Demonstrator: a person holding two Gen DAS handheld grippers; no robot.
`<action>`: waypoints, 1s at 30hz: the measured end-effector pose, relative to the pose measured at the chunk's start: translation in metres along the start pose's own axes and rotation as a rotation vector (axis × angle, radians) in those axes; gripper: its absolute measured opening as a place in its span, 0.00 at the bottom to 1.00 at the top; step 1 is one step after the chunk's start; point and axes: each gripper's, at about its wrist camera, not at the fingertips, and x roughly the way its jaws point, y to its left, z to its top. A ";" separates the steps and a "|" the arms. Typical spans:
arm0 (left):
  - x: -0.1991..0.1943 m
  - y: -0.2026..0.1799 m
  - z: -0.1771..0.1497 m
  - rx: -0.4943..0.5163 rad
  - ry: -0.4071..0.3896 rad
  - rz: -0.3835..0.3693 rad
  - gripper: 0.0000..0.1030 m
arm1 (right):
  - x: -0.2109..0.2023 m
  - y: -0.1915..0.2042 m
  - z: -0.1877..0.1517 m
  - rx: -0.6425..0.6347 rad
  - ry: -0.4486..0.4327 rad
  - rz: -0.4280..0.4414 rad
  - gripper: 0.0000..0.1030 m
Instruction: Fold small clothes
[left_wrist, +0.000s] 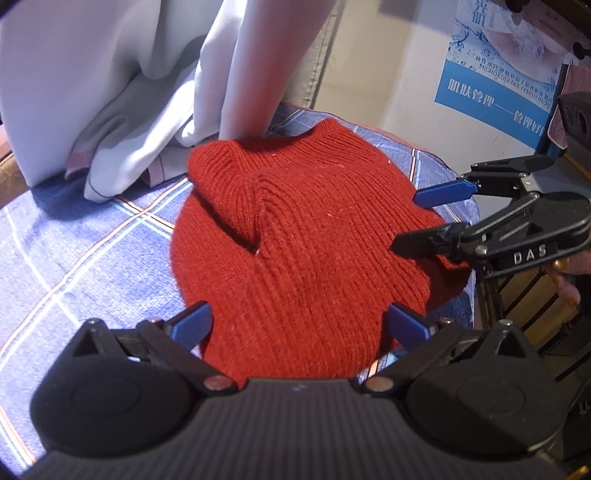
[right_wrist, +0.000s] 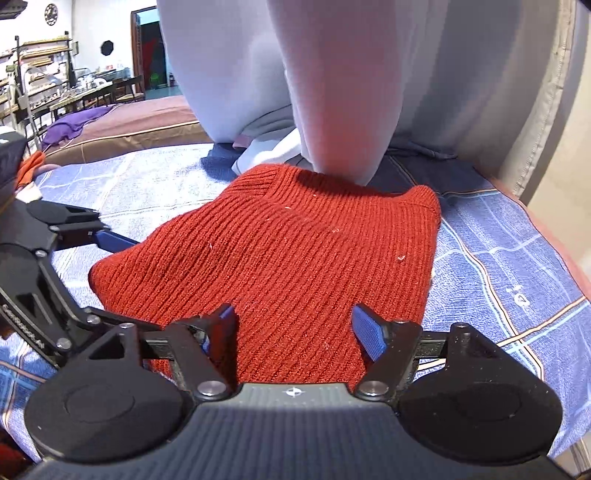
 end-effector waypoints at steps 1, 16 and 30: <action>-0.007 0.001 -0.001 0.004 -0.005 0.002 1.00 | -0.002 -0.001 0.001 0.013 0.001 -0.004 1.00; -0.094 -0.013 0.023 0.054 0.043 0.072 1.00 | -0.058 0.042 0.035 -0.104 0.123 -0.097 1.00; -0.107 -0.049 0.043 0.192 0.100 0.115 1.00 | -0.090 0.066 0.063 -0.226 0.219 -0.133 1.00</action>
